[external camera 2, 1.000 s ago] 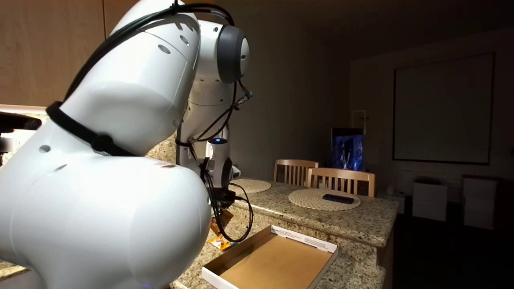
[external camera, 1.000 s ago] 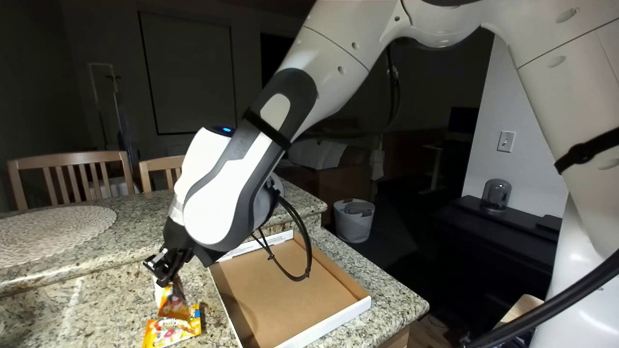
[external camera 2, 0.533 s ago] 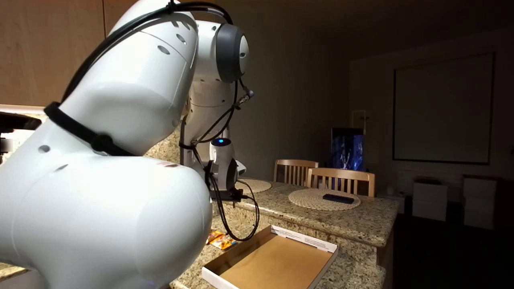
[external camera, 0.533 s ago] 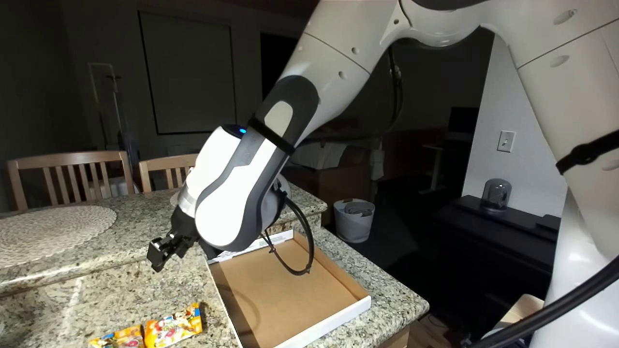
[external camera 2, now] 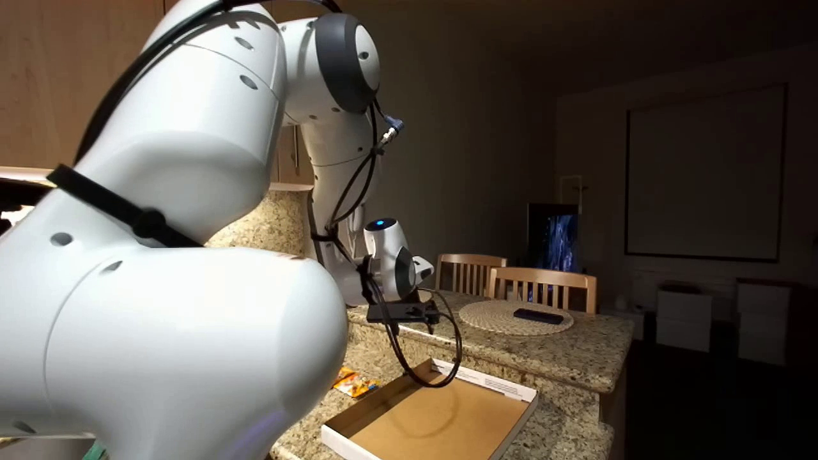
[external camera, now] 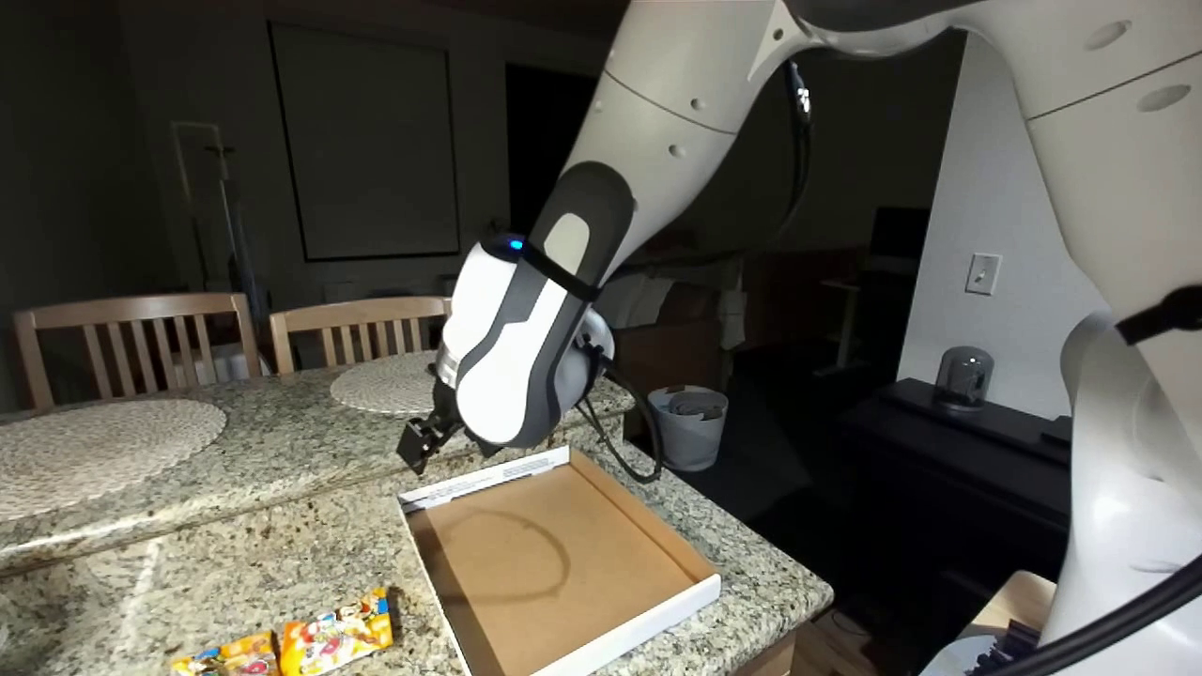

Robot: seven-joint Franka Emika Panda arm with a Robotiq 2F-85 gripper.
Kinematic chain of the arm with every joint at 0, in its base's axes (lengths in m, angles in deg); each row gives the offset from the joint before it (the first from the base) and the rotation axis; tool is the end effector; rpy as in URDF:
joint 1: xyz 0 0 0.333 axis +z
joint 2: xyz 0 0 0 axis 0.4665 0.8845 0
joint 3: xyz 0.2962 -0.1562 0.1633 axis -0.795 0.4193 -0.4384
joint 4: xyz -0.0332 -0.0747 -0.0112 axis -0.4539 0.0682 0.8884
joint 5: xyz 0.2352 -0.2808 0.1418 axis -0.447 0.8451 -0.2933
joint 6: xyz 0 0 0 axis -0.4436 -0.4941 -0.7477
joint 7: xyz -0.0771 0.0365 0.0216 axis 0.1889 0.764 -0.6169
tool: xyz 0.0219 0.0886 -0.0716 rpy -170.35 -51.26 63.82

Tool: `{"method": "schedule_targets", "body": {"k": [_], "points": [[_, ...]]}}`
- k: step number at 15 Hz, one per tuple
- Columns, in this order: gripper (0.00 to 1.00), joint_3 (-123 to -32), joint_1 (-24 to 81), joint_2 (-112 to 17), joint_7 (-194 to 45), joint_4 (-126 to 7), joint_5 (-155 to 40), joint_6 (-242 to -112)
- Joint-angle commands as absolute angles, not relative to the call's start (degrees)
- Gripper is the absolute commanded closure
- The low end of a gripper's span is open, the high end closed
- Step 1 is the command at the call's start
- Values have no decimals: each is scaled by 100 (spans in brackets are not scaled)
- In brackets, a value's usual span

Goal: Remove the two orange sachets from the box and place them on the countertop

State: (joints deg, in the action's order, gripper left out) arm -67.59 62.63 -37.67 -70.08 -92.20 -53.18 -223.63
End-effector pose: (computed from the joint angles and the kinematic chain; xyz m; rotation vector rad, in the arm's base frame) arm 0.5787 0.2458 0.2813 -2.9553 -0.5704 -0.8373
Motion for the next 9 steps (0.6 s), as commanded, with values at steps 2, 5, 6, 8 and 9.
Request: {"method": "schedule_targets", "body": {"k": [2, 5, 6, 8, 9], "points": [[0, -4926, 7765, -4121, -6297, -9495, -4982, -20892], [0, -5049, 7588, -4554, -5880, -9540, -4240, -19436], [0, -5276, 7362, -4763, -5893, -9573, -4099, -18919], [0, -5722, 6857, -5130, -6189, -9593, -4127, -17934], [0, -5968, 6571, -5298, -6427, -9613, -4263, -17525]]}}
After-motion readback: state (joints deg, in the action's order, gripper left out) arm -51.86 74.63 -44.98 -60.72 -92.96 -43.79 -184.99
